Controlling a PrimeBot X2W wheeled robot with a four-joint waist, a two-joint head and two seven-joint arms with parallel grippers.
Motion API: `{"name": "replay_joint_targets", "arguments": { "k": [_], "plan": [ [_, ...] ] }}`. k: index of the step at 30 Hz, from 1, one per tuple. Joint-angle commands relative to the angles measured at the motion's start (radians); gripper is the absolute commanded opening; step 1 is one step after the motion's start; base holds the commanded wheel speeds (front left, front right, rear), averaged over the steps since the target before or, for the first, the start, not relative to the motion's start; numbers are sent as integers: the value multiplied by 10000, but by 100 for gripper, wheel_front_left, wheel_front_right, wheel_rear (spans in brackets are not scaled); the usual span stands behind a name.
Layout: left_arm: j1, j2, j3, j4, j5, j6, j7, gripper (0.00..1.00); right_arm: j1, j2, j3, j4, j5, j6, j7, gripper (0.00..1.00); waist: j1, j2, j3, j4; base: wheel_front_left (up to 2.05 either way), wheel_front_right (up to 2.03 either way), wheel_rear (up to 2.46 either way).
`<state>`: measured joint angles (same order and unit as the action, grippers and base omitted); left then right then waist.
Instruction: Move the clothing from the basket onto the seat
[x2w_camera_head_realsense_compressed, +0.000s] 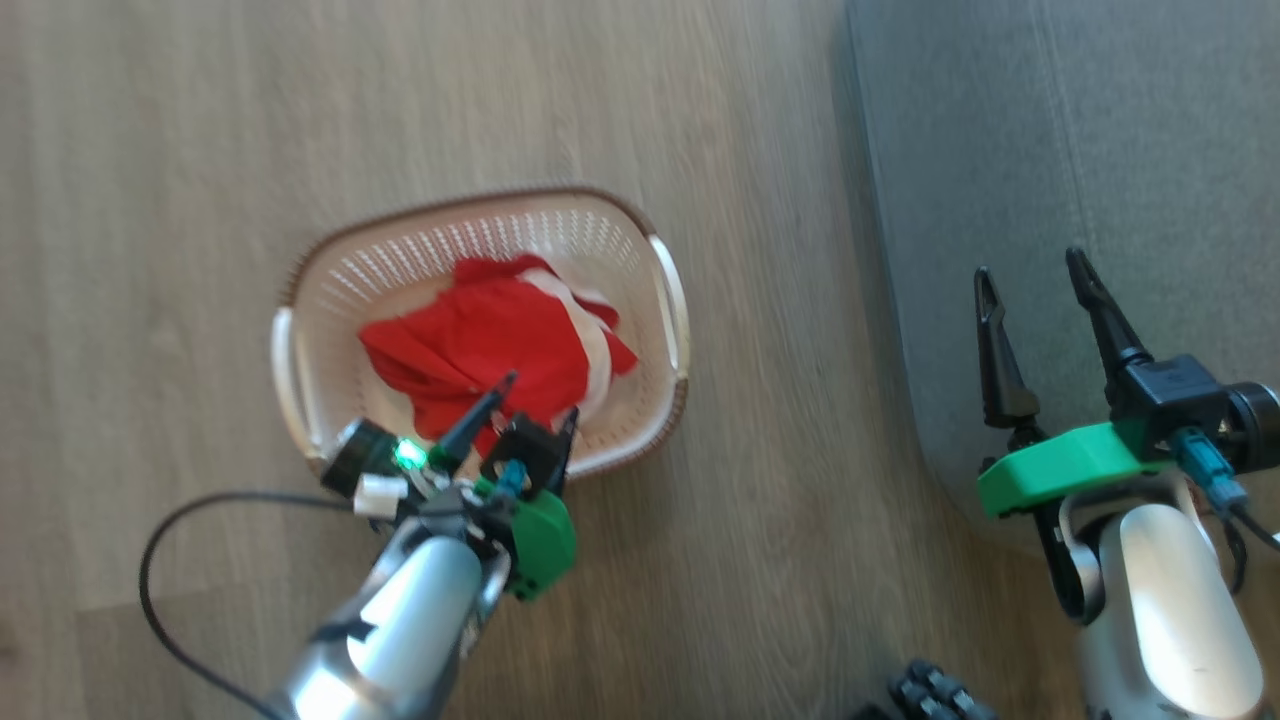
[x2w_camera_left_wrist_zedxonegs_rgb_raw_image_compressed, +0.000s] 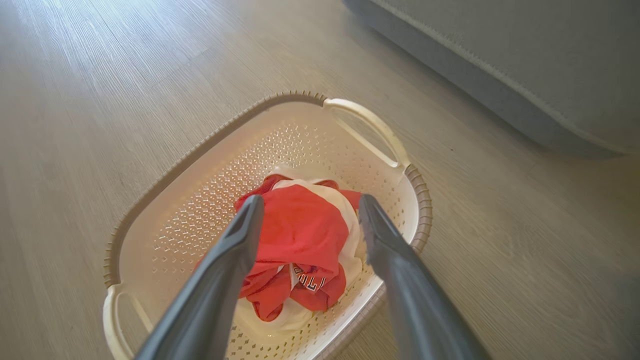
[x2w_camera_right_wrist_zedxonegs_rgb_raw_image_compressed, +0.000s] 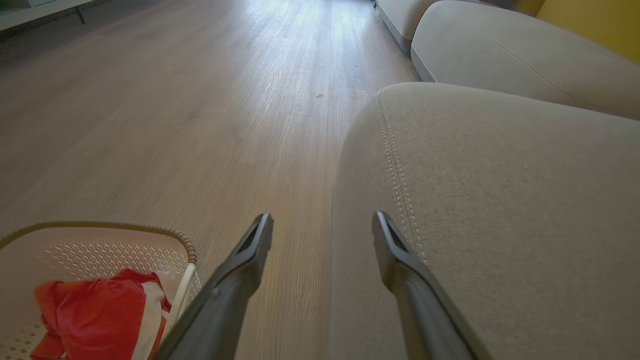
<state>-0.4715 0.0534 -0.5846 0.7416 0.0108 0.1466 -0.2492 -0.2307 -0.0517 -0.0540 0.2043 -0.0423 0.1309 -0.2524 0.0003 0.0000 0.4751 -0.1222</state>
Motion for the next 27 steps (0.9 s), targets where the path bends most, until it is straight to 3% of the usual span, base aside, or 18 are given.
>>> {"name": "replay_joint_targets", "arguments": {
  "k": [1,16,23,27],
  "plan": [
    [-382,149,179,173,119,-18,-126,100,-70,14,256,-302,161,-2,-93,100,-3,0,1109,-690,0,0,0],
    [-3888,707,310,4593,49,-352,-126,100,-732,14,1404,-342,1453,-2,-93,100,-3,0,3434,-1771,0,0,0],
    [-4712,1040,156,5291,46,-790,336,100,-943,14,1774,-307,1900,-2,-93,100,-3,0,3993,-2254,0,0,0],
    [-4944,1173,52,5420,61,-868,1281,100,-1050,14,1833,-323,2029,-2,-93,100,-3,0,4232,-2398,0,0,0]
  ]
}}
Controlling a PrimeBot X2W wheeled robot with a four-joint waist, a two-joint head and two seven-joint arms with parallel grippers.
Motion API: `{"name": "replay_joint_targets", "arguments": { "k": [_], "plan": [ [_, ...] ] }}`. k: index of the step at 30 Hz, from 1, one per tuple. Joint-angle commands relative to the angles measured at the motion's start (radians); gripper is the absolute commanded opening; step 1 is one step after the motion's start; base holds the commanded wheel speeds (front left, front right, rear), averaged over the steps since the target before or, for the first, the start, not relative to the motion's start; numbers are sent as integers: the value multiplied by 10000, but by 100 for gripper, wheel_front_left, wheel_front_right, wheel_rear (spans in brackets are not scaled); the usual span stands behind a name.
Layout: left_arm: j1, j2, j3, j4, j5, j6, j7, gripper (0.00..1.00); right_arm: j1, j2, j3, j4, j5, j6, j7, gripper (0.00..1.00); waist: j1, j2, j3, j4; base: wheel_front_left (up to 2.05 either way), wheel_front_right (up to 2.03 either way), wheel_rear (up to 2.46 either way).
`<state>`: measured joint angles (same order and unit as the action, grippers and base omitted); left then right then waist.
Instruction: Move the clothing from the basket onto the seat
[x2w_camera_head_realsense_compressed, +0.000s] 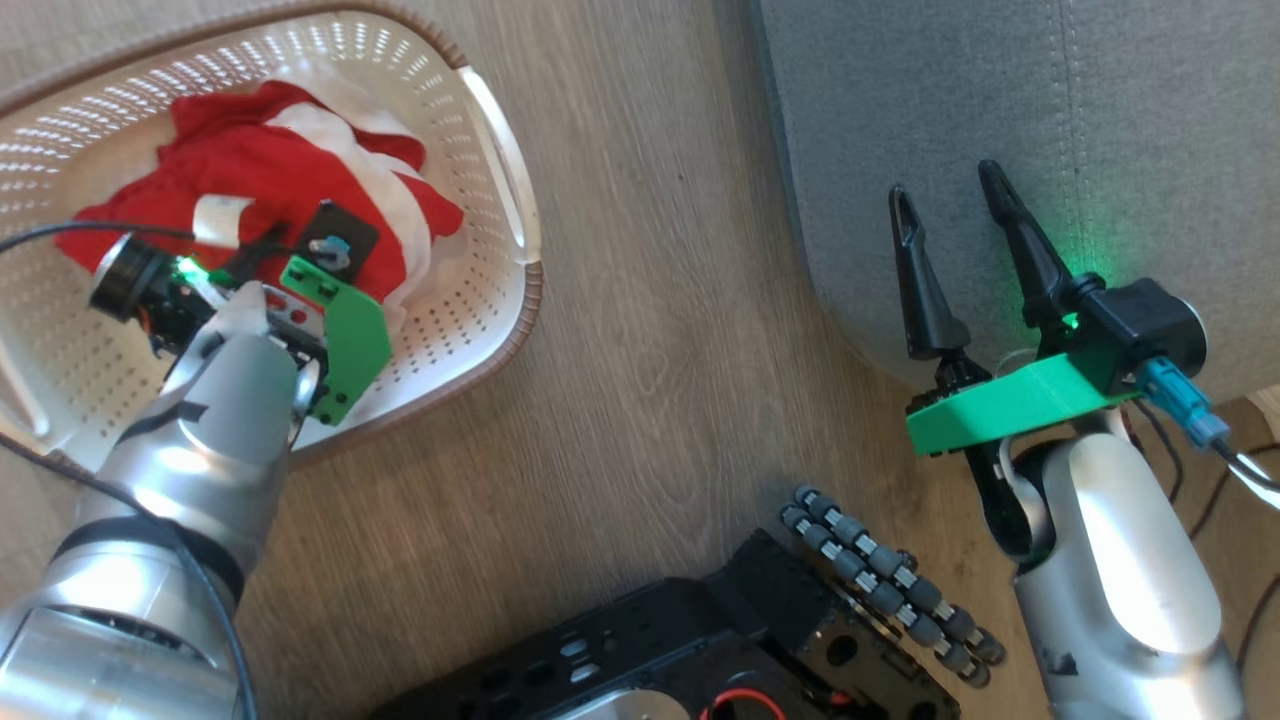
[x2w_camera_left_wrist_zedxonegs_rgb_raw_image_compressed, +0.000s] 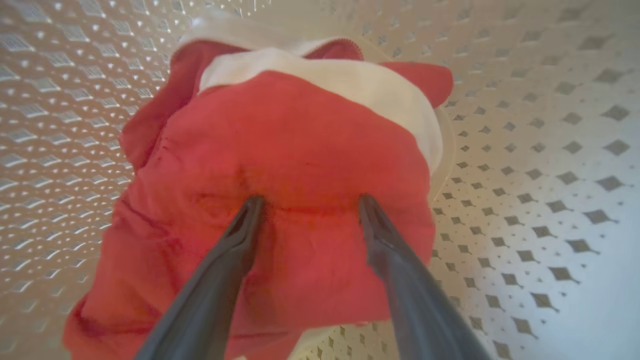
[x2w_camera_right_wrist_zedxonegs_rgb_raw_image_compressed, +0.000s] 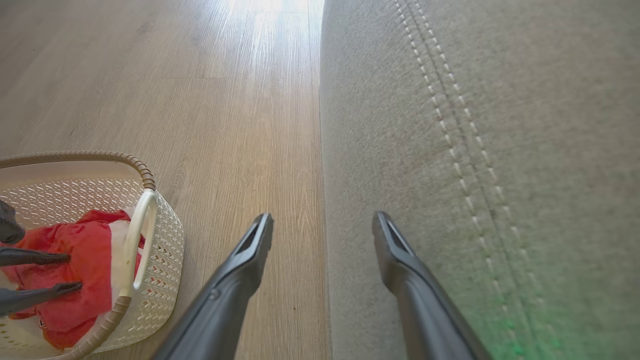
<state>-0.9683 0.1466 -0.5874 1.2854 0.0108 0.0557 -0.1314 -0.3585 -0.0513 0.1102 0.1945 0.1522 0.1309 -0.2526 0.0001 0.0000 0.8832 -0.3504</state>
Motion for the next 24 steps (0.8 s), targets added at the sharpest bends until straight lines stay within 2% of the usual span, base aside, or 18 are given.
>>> {"name": "replay_joint_targets", "arguments": {
  "k": [1,6,10,13,20,21,22,24],
  "plan": [
    [-25,274,83,-2,48,98,334,100,199,10,210,-240,115,-2,-92,100,-1,0,194,-143,0,0,0],
    [-207,411,48,30,44,380,1029,100,134,10,353,-325,164,-2,-92,100,-1,0,360,-275,0,0,0],
    [-250,379,246,45,-273,340,1991,100,159,10,438,-356,168,-2,-92,100,-1,0,458,-302,0,0,0],
    [-350,407,288,49,-367,479,2207,100,145,10,498,-351,124,-2,-92,100,-1,0,549,-264,0,0,0],
    [-473,290,299,52,-571,488,2289,100,15,11,509,-396,37,-2,-92,100,-1,0,683,-70,0,0,0],
    [-472,267,290,52,-601,427,2320,47,3,11,507,-405,22,-2,-92,100,-1,0,697,-43,0,0,0],
    [-486,253,281,52,-622,407,2326,0,-11,11,508,-414,6,-2,-92,100,-1,0,710,-20,0,0,0],
    [-478,251,246,52,-649,352,2334,0,-37,11,507,-420,-19,-2,-92,100,-1,0,722,17,0,0,0]
  ]
}}
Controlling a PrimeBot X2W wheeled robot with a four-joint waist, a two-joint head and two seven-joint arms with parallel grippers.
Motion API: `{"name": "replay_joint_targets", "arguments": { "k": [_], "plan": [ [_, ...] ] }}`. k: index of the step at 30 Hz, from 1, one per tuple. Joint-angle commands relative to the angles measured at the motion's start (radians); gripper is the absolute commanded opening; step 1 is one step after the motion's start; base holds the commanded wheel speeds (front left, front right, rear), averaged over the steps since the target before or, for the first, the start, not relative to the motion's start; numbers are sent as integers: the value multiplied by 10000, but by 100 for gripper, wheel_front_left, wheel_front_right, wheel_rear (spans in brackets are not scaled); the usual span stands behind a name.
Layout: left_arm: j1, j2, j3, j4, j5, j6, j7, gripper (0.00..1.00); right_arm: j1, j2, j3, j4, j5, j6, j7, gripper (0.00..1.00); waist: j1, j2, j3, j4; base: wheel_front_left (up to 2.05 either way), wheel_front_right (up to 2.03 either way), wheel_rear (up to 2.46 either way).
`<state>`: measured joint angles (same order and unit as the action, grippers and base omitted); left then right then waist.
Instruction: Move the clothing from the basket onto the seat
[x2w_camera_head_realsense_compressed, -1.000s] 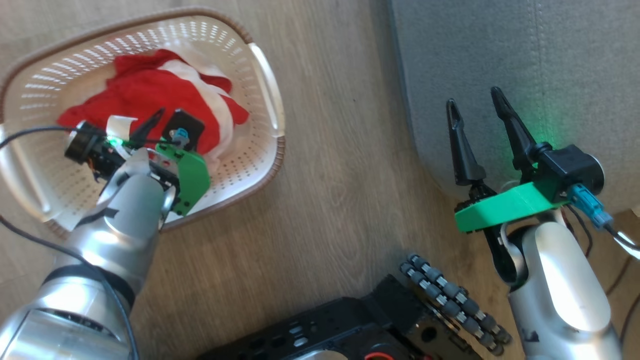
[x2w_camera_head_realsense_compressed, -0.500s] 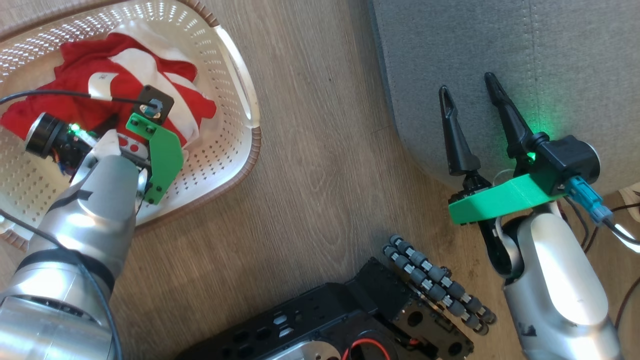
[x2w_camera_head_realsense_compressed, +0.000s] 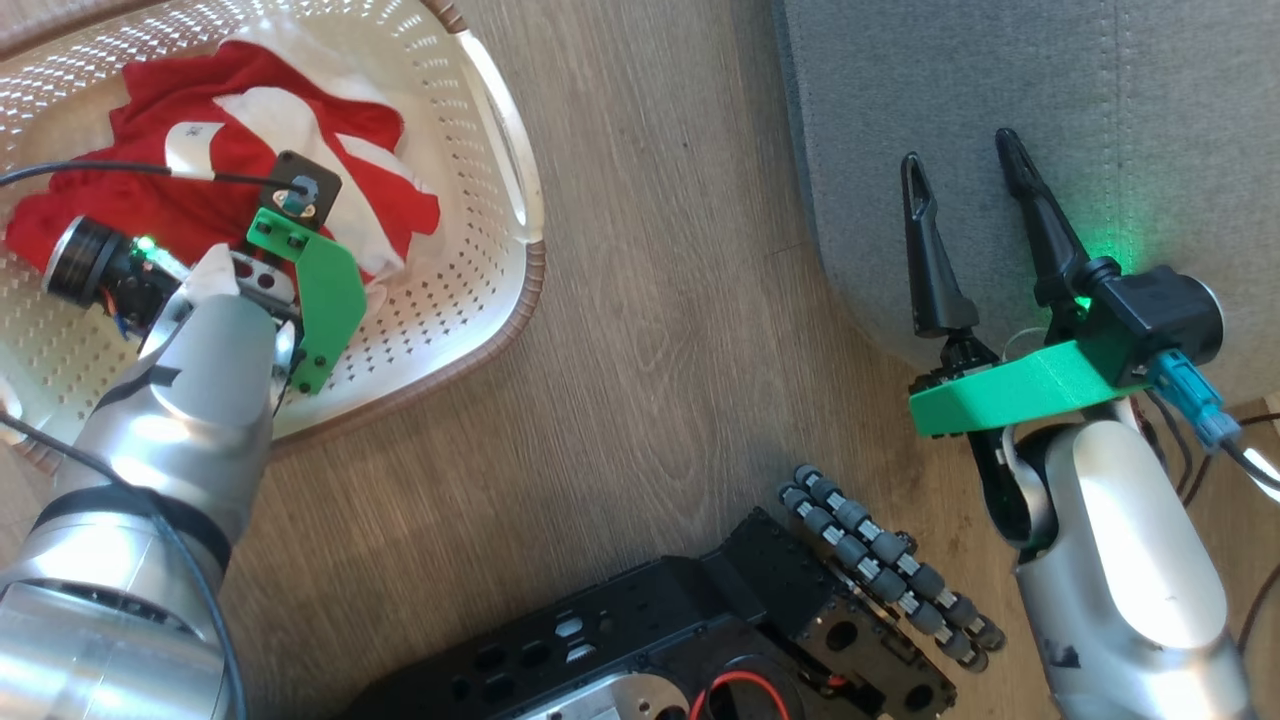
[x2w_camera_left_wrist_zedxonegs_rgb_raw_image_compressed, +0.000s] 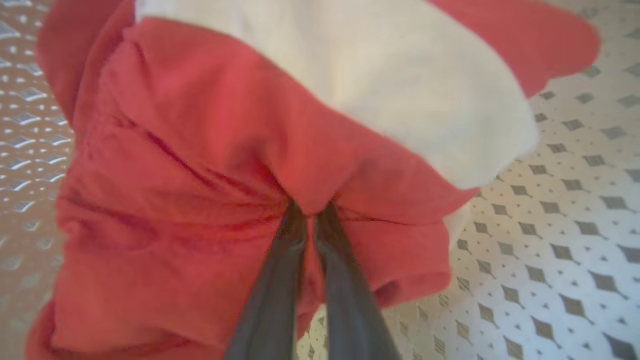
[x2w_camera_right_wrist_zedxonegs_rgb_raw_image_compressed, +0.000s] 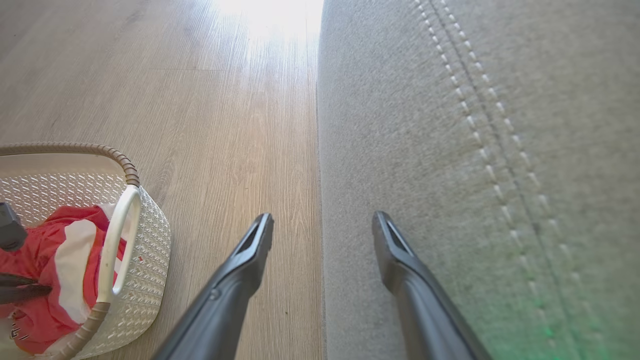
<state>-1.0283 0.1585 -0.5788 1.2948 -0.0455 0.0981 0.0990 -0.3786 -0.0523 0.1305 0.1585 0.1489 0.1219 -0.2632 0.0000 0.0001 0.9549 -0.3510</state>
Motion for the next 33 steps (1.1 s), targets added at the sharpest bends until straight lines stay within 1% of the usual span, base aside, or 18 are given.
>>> {"name": "replay_joint_targets", "arguments": {
  "k": [1,6,9,12,16,17,19,20,24,29,33],
  "plan": [
    [136,141,147,-42,-106,-115,44,0,150,20,298,-54,5,88,14,100,0,-1,2,38,0,0,0],
    [318,13,140,-41,-286,-139,-159,0,99,20,269,71,-119,88,14,100,0,-1,-367,143,0,0,0],
    [519,-174,144,-41,-393,-76,-505,0,117,20,190,116,-196,88,14,100,0,-1,-789,269,0,0,0],
    [825,-371,177,-41,-553,-109,-928,0,186,20,-9,140,-275,88,14,100,0,-1,-1333,474,0,0,0],
    [1249,-620,223,-41,-762,-80,-1747,0,334,20,-118,261,-524,88,14,100,0,-1,-2239,783,0,0,0],
    [1491,-740,243,-44,-872,-57,-2239,0,448,20,-203,334,-637,88,14,100,0,-1,-2784,991,0,0,0],
    [1751,-858,303,-59,-1036,-35,-2728,0,592,20,-301,417,-742,88,14,100,0,-1,-3331,1194,0,0,0],
    [1751,-858,303,-59,-1036,-35,-2728,0,592,20,-301,417,-742,88,14,100,0,-1,-3331,1194,0,0,0],
    [2257,-1007,431,-238,-1392,-8,-3350,0,888,20,-349,568,-966,88,14,100,0,-1,-4383,1517,0,0,0],
    [2855,-1070,626,-971,-1891,-29,-3591,0,1327,20,-490,743,-1205,88,14,100,0,-1,-5588,1910,0,0,0],
    [3442,-1078,691,-2519,-2035,57,-3603,0,1686,20,-572,860,-1402,88,14,100,0,-1,-6390,2220,0,0,0]
  ]
}}
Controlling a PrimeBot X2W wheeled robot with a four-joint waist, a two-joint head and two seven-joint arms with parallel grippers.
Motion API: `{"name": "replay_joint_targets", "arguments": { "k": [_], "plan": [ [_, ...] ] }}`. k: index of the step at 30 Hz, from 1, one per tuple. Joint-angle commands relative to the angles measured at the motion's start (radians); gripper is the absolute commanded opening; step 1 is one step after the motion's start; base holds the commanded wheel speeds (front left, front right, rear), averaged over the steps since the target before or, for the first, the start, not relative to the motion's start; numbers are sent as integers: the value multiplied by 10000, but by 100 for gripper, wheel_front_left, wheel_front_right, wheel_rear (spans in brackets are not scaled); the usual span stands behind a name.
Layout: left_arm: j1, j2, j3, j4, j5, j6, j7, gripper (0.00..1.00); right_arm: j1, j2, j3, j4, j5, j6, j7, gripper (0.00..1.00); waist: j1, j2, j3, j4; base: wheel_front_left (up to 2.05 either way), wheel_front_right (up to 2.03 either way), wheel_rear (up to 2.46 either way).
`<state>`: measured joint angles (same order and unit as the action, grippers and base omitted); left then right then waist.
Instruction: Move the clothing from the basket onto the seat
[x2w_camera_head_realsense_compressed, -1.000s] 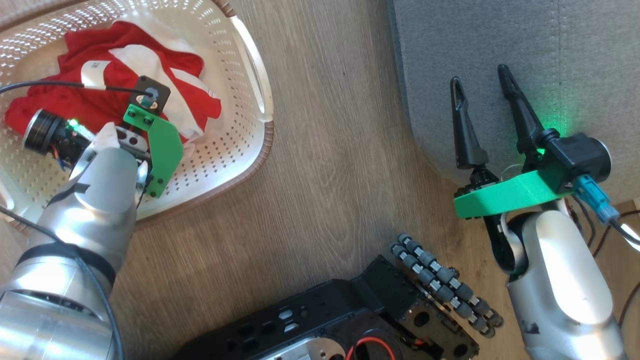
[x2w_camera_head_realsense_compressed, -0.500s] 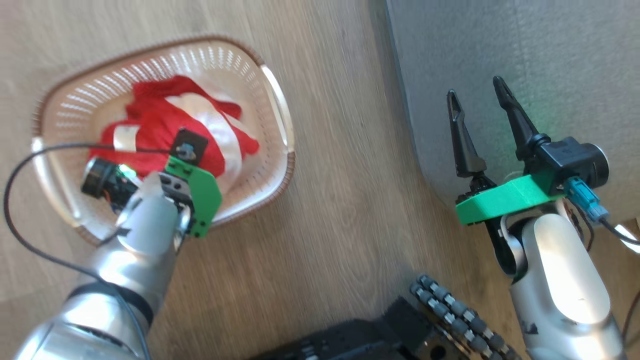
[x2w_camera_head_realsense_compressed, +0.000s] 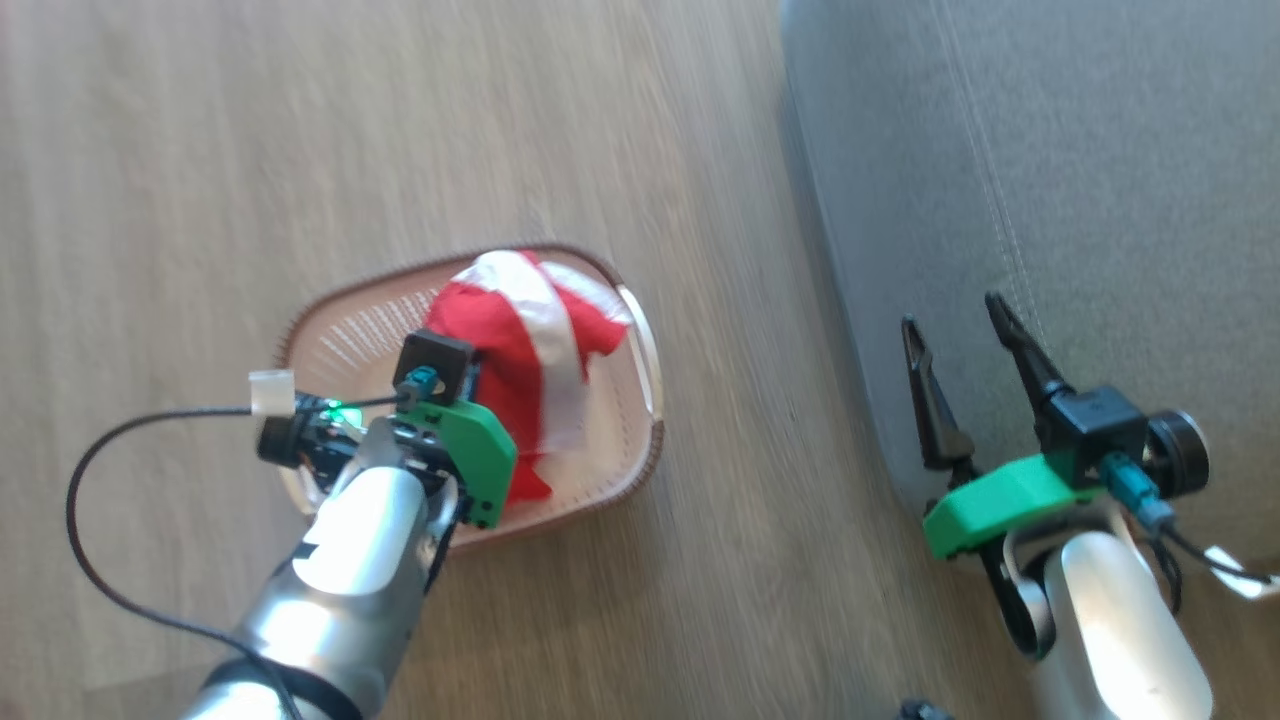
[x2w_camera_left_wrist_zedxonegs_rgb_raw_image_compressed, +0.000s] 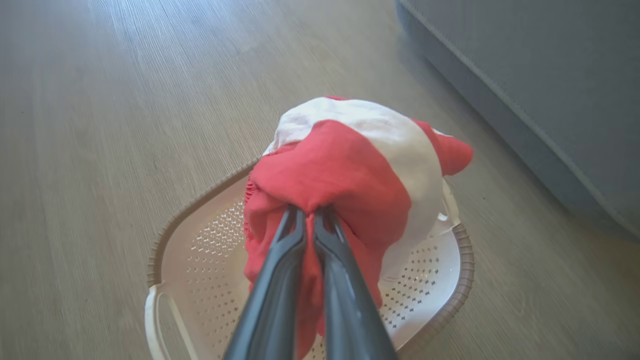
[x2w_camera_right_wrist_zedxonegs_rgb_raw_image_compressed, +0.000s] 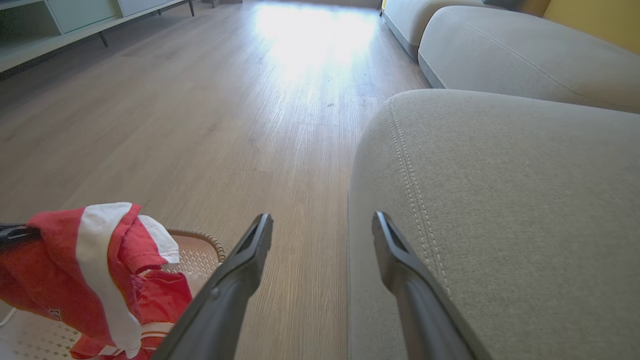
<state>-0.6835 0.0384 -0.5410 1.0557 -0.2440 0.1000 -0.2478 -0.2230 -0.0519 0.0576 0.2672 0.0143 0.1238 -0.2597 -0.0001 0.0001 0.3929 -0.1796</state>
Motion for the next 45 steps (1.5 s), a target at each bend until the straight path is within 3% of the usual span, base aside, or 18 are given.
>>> {"name": "replay_joint_targets", "arguments": {
  "k": [1,19,29,45],
  "plan": [
    [170,122,364,-480,-92,55,-135,0,223,16,147,-204,-96,69,-21,100,1,-1,-945,568,0,0,0],
    [3074,119,1701,-6619,-214,79,-138,0,1773,16,109,-116,-350,69,-21,100,1,-1,-3375,1676,0,0,0],
    [3926,118,2254,-9316,-450,122,-139,0,2494,5,554,-1545,474,69,-21,100,1,-1,-4122,1818,0,0,0],
    [4195,118,2029,-11471,-215,-82,-139,0,2881,-115,1009,-2615,578,69,-21,100,1,-1,-4350,1830,0,0,0]
  ]
}}
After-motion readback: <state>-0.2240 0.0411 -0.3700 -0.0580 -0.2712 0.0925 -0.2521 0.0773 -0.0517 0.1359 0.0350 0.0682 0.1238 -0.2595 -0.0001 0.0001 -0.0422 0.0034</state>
